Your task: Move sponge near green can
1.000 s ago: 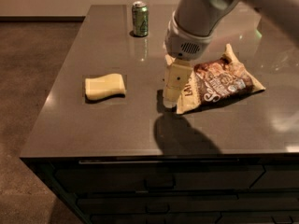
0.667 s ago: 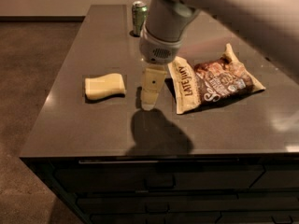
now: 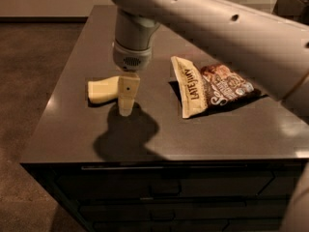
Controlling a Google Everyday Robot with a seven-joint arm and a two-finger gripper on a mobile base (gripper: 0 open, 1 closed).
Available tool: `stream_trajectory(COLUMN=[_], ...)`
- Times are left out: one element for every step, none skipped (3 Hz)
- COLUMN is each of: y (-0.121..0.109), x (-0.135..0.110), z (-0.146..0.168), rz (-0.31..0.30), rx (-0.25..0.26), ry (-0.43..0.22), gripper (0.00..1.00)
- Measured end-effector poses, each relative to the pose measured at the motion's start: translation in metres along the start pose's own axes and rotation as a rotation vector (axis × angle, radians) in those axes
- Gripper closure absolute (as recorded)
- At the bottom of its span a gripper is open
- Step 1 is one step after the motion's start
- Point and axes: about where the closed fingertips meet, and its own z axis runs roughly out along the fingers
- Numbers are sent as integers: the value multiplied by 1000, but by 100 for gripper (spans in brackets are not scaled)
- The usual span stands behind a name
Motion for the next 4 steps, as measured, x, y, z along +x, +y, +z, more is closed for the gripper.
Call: stream_trajectory(y=[-11, -13, -15, -17], x=[-4, -3, -3, -7], z=[22, 31, 34, 32], rz=[15, 23, 29, 41], rx=[-16, -26, -40, -53], ry=[36, 55, 72, 77], gripper=[0, 0, 18, 42])
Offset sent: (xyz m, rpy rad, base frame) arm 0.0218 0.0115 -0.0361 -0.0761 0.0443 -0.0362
